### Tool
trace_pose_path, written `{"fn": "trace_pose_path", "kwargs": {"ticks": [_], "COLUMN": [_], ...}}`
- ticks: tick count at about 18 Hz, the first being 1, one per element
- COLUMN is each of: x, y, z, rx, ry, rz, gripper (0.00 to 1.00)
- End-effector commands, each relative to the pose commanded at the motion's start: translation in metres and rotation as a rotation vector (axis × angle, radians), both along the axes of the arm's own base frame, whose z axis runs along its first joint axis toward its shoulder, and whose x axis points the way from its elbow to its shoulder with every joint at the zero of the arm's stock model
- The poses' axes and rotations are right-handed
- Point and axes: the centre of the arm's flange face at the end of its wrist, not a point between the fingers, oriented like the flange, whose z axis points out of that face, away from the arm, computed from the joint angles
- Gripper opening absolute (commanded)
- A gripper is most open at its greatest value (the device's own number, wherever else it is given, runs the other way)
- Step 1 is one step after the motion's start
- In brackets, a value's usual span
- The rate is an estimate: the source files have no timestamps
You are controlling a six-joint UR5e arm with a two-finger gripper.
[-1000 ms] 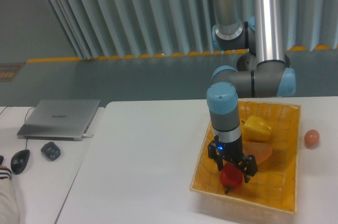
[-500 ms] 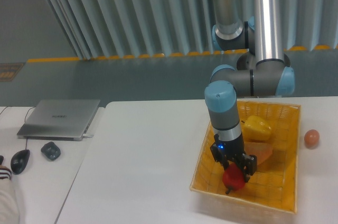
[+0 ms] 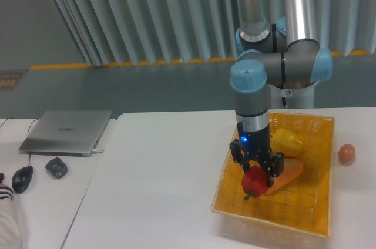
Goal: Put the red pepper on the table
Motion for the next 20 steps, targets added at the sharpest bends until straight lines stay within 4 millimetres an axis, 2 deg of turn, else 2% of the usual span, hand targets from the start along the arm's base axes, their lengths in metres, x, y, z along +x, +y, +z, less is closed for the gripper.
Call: {"fn": "trace_pose_path", "kwargs": {"ticks": [5,10,14,17,20], "x": [-0.089,-0.151,-0.188,-0.202,-0.205], "y": [-0.054,-0.104,-0.138,-0.145,-0.143], "z": [0.005,0.005,-0.009,-0.028,-0.045], "rx": [0.005,0.008,-0.026,-0.048,-0.064], "ry": [0.013,0.024,0.027,0.014,-0.003], "rz": [-0.046,-0.093,-0.144,-0.183,-0.203], "gripper": [0.37,0.37,0.37,0.37,0.38]}}
